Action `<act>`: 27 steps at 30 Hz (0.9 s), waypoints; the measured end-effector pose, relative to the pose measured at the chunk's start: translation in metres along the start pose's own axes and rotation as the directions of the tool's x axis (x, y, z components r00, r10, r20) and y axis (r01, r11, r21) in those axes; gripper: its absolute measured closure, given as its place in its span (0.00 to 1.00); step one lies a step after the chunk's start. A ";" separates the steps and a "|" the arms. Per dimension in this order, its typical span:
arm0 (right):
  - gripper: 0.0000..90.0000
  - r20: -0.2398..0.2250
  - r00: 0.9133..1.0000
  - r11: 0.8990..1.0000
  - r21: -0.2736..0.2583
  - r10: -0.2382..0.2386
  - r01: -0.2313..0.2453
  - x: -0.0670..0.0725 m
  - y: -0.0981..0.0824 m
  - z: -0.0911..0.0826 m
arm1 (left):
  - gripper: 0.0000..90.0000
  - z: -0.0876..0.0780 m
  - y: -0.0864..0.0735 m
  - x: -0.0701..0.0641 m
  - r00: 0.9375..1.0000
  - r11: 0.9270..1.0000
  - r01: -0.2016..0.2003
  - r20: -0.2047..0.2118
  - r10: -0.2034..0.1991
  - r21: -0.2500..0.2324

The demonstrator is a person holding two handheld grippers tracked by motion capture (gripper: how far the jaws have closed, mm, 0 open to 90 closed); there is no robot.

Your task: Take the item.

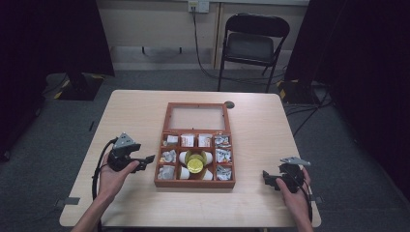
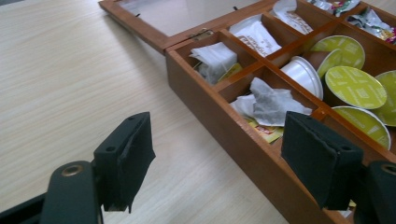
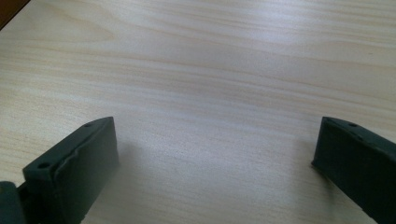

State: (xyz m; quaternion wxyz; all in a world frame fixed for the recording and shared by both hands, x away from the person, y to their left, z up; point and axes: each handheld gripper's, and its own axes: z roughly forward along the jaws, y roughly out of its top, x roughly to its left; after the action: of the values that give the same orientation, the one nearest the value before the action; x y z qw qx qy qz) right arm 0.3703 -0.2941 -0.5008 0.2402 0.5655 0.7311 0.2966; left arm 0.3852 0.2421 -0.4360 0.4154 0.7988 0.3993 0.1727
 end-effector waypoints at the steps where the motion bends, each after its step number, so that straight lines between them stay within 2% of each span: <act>1: 0.00 0.000 1.000 1.000 0.000 0.000 0.000 0.000 0.000 0.000 | 0.28 0.001 0.001 -0.002 1.000 1.000 -0.010 0.007 0.010 0.004; 3: 0.00 0.000 1.000 1.000 0.001 0.000 0.000 0.000 0.000 0.000 | 0.28 0.004 0.006 -0.006 0.999 1.000 -0.019 0.031 0.019 -0.005; 6: 0.00 0.000 1.000 1.000 0.000 0.000 0.000 0.000 0.000 0.000 | 0.29 0.004 0.009 -0.007 0.999 1.000 -0.012 0.045 0.012 -0.012; 7: 0.00 0.000 1.000 1.000 0.000 0.000 0.000 0.000 0.000 0.000 | 0.30 0.005 0.010 -0.008 0.999 1.000 -0.013 0.045 0.013 -0.012; 8: 0.00 0.000 1.000 1.000 0.000 0.000 0.000 0.000 0.000 0.000 | 0.30 0.005 0.013 -0.010 0.999 0.999 -0.030 0.031 0.031 -0.019; 10: 0.00 0.000 1.000 1.000 0.001 0.000 0.000 0.000 0.000 0.000 | 0.30 0.006 0.016 -0.010 0.999 1.000 -0.018 0.047 0.020 -0.023; 12: 0.00 0.000 1.000 1.000 0.001 0.000 0.000 0.000 0.000 0.000 | 0.30 0.007 0.017 -0.011 0.999 0.999 -0.024 0.047 0.026 -0.024; 13: 0.00 0.000 1.000 1.000 0.001 0.000 0.000 0.000 0.000 0.000 | 0.30 0.008 0.019 -0.013 0.998 0.999 -0.026 0.061 0.029 -0.040; 15: 0.00 0.000 1.000 1.000 0.001 0.000 0.000 0.000 0.000 0.000 | 0.30 0.009 0.023 -0.015 0.997 0.998 -0.046 0.057 0.048 -0.036; 20: 0.00 0.000 1.000 1.000 0.000 0.000 0.000 0.000 0.000 0.000 | 0.30 0.012 0.030 -0.018 0.995 0.998 -0.042 0.090 0.046 -0.050; 24: 0.00 0.000 1.000 1.000 0.001 0.000 0.000 0.000 0.000 0.000 | 0.29 0.013 0.037 -0.020 0.994 0.997 -0.047 0.093 0.052 -0.054; 25: 0.00 0.000 1.000 1.000 0.000 0.000 0.000 0.000 0.000 0.000 | 0.29 0.013 0.039 -0.021 0.995 0.997 -0.052 0.086 0.057 -0.055; 26: 0.00 0.000 1.000 1.000 0.000 0.000 0.000 0.000 0.000 0.000 | 0.29 0.013 0.041 -0.022 0.996 0.996 -0.061 0.061 0.065 -0.060; 27: 0.00 0.000 1.000 1.000 0.000 0.000 0.000 0.000 0.000 0.000 | 0.29 0.013 0.041 -0.022 0.996 0.996 -0.061 0.061 0.065 -0.060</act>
State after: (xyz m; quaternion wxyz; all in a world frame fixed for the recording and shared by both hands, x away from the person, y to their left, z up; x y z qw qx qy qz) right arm 0.3702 -0.2942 -0.5008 0.2400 0.5655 0.7313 0.2965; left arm 0.3996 0.2040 -0.4100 0.4453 0.8036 0.3555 0.1721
